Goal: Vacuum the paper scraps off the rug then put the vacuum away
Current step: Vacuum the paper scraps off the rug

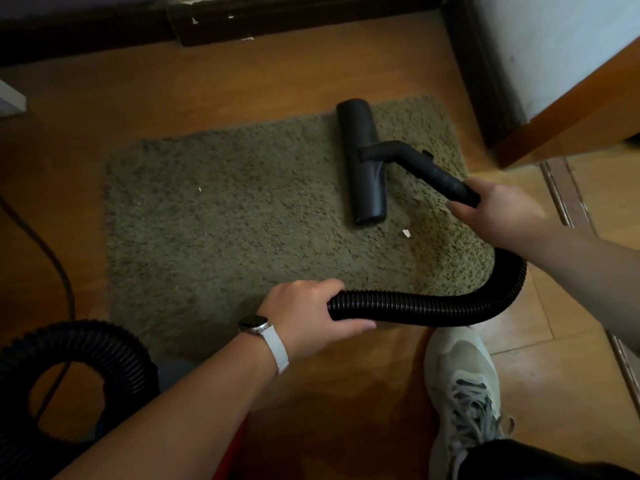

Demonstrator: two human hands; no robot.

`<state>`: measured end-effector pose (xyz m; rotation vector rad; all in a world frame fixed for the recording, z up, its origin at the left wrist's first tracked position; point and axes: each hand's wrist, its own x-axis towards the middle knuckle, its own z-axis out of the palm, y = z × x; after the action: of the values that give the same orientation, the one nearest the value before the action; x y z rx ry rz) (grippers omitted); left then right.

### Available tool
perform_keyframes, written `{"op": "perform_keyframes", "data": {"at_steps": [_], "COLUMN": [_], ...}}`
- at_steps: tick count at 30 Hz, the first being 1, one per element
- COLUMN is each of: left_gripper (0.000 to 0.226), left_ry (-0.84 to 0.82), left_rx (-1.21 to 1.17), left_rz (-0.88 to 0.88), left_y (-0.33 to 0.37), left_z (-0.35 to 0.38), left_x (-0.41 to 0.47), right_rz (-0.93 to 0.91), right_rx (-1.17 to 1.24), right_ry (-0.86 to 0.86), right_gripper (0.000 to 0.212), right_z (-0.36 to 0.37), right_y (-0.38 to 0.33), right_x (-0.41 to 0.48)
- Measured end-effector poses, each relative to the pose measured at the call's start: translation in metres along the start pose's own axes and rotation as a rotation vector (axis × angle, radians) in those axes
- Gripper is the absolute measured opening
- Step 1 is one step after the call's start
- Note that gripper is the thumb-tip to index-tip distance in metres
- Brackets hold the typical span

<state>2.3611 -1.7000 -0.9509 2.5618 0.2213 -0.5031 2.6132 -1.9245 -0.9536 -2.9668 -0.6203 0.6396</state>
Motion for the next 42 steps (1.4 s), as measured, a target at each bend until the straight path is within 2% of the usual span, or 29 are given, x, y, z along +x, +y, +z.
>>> {"op": "perform_keyframes", "data": {"at_steps": [3,7,15,18,34,42], "left_gripper": [0.061,0.062,0.061,0.059,0.059,0.057], "left_ry": [-0.01,-0.022,-0.062,-0.072,-0.039,-0.049], "left_rx": [0.001,-0.007,0.003,0.014,-0.006,-0.018], "left_rz": [0.002,0.012,0.01,0.012,0.002,-0.014], "left_y": [-0.001,-0.002,-0.008,-0.01,-0.001,0.004], "left_z": [0.004,0.008,0.006,0.006,0.003,-0.002], "left_x": [0.004,0.006,0.001,-0.005,-0.004,-0.002], "right_rz": [0.095,0.099,-0.127,-0.153,0.07,0.17], "right_rx": [0.057,0.053,-0.093,-0.11,0.005,0.051], "right_ry": [-0.052,-0.081,-0.135,-0.166,-0.052,-0.05], "right_gripper": [0.025,0.025,0.024,0.023,0.02,0.026], "right_z": [0.007,0.015,0.011,0.01,0.023,0.011], "right_y": [0.012,0.009,-0.039,-0.047,0.018,0.031], "right_x": [0.001,0.001,0.006,0.005,-0.016,-0.007]}}
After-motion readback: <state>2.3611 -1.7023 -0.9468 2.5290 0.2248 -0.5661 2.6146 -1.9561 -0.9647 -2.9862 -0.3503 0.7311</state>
